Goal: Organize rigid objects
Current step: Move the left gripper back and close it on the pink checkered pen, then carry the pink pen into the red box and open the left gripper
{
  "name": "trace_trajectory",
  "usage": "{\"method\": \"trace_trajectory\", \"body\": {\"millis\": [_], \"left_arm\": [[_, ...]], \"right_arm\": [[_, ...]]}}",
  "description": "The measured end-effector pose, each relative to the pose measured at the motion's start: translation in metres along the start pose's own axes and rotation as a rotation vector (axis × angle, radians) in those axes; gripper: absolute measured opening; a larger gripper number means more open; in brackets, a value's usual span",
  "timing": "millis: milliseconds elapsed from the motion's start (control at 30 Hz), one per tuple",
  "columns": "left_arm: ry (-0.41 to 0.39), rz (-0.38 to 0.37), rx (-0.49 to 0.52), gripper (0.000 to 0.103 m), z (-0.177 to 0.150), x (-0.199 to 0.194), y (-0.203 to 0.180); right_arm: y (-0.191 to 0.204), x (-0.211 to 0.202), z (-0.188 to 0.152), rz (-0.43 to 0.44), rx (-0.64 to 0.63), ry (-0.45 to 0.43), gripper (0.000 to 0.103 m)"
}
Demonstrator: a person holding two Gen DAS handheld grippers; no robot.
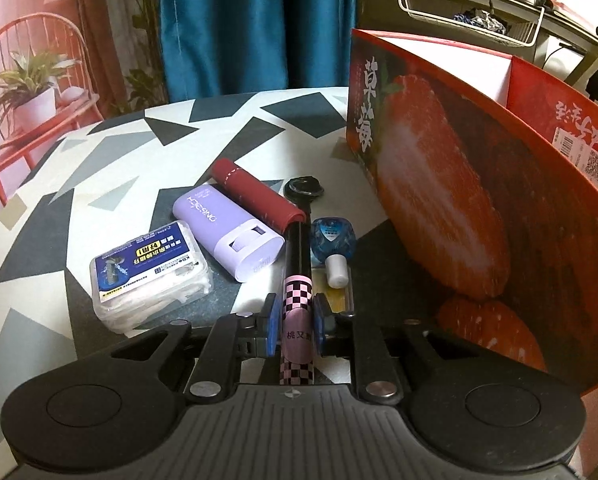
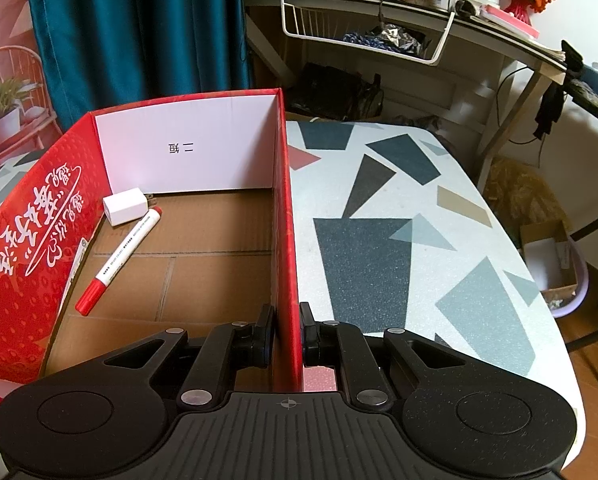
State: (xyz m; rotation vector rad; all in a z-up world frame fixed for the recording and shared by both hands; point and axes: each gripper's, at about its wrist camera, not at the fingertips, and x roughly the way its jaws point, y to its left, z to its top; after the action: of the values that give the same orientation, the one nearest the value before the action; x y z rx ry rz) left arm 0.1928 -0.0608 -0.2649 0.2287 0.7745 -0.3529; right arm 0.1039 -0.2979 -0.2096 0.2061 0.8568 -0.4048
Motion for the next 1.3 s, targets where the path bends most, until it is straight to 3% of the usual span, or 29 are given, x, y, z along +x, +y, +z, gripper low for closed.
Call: {"method": "trace_trajectory", "body": {"millis": [233,433,567,733,900,1033,1133,1300], "left_arm": [[0.007,-0.028,-0.055,0.017,0.002,-0.001,0.007],[-0.037,-0.041,-0.077,0.017,0.011,-0.013,0.012],[-0.088,-0.054,-0.082,0.017,0.026,-0.027,0.016],[-0.204,-0.085,-0.066,0.017,0.067,-0.051,0.021],[-0.27,-0.172,-0.003,0.017,0.114,-0.063,0.005],[-0.308,-0.237,0.089,0.017,0.133,-0.063,-0.029],[-0.298,-0.283,0.139,0.017,0.134,-0.052,-0.054],[-0.238,-0.296,0.202,0.017,0.134,-0.022,-0.077]], "right_arm": [[0.0,0.0,0.0,0.0,0.0,-0.001,0.011],[0.0,0.0,0.0,0.0,0.0,-0.001,0.011],[0.0,0.0,0.0,0.0,0.0,-0.001,0.011],[0.001,0.0,0.0,0.0,0.0,-0.001,0.011],[0.001,0.0,-0.001,0.0,0.001,0.0,0.011],[0.0,0.0,0.0,-0.002,-0.003,0.001,0.011],[0.0,0.001,0.0,-0.002,-0.007,0.002,0.011],[0.0,0.001,0.0,0.003,-0.01,0.003,0.011]]}}
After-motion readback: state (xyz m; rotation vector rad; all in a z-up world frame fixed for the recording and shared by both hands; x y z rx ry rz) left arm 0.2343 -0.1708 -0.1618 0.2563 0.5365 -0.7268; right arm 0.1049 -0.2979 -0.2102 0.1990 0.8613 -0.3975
